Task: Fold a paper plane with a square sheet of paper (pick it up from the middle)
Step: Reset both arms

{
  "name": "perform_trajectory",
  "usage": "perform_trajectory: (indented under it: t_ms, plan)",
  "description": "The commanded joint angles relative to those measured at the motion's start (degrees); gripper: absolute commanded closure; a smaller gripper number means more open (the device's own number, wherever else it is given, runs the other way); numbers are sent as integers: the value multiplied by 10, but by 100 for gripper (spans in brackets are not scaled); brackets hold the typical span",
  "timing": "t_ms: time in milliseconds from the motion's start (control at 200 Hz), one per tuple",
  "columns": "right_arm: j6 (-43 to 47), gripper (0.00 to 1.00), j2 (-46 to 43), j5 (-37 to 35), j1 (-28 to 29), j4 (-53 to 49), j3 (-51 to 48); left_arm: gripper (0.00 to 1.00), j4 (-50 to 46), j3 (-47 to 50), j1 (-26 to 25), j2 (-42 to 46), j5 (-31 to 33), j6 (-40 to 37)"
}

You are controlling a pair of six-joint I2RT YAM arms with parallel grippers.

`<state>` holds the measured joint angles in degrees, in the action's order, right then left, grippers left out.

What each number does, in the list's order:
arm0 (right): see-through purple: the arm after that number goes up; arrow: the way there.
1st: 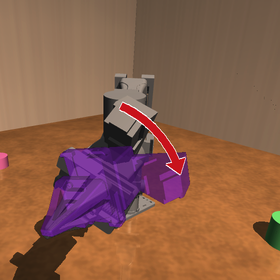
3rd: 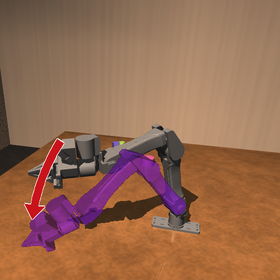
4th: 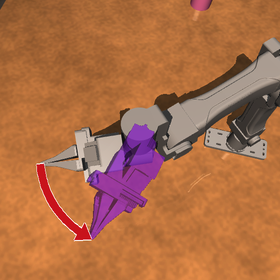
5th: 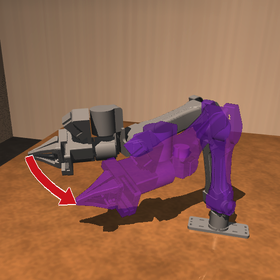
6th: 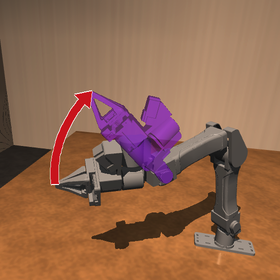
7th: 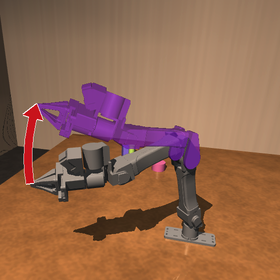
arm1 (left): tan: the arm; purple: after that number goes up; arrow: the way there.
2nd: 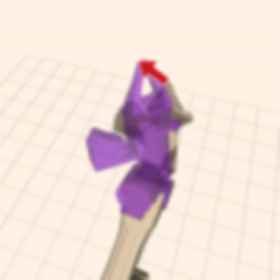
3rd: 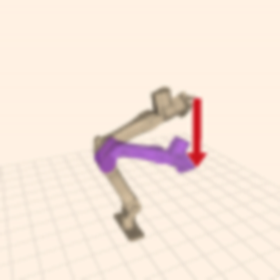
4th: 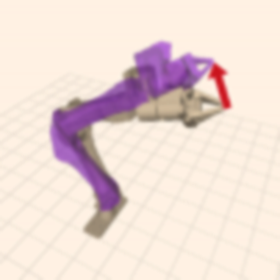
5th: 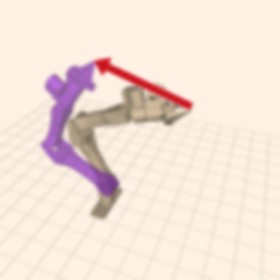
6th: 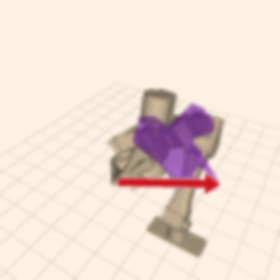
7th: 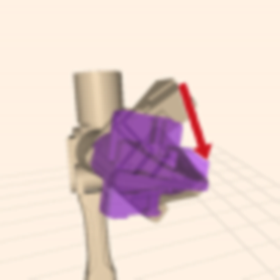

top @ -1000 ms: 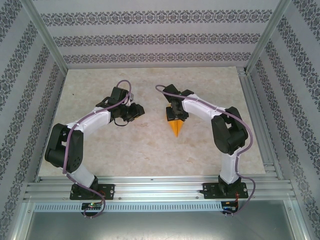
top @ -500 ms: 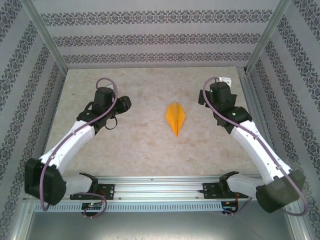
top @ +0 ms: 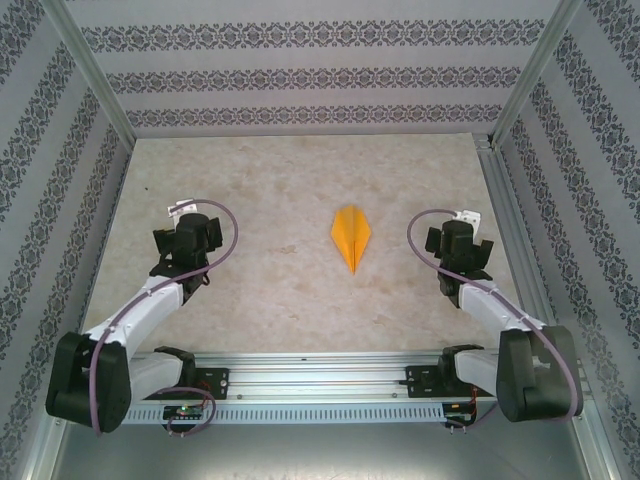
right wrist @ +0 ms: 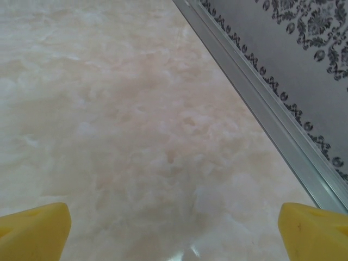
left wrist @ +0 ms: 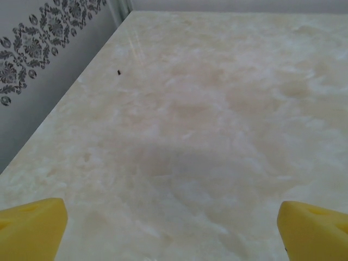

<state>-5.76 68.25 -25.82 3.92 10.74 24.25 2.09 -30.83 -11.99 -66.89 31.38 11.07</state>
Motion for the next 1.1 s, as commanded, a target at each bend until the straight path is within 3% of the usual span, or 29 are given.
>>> perform_trajectory:
  t_ms: [0, 130, 245, 300, 345, 405, 475, 524, 574, 624, 669, 1099]
  plan:
    - [28, 2, 39, 43, -9, 145, 4, 0, 145, 28, 24, -48, -41, -61]
    - [46, 2, 83, 104, -13, 313, -27, 0, 280, 49, 25, -119, -91, -99]
    - [72, 2, 129, 140, -14, 375, -24, 0, 383, 55, 31, -160, -131, -130]
    - [70, 2, 177, 144, -15, 437, -28, 0, 370, 41, 43, -185, -153, -122]
    - [54, 2, 181, 160, -30, 438, -35, 0, 419, 49, 50, -214, -179, -125]
    - [55, 2, 196, 180, -37, 479, -43, 0, 404, 55, 67, -200, -214, -113]
    - [69, 2, 197, 213, -35, 487, -57, 0, 537, 96, 72, -244, -209, -111]
    - [67, 2, 197, 203, -35, 479, -53, 0, 452, 80, 73, -216, -202, -99]
    - [54, 2, 200, 165, -34, 473, -50, 0, 517, 92, 73, -236, -200, -106]
    - [46, 2, 196, 159, -39, 461, -50, 0, 461, 80, 73, -220, -199, -101]
    - [46, 2, 199, 154, -38, 472, -50, 0, 501, 88, 70, -231, -191, -108]
    - [43, 2, 198, 143, -37, 476, -50, 0, 458, 73, 69, -223, -254, -130]
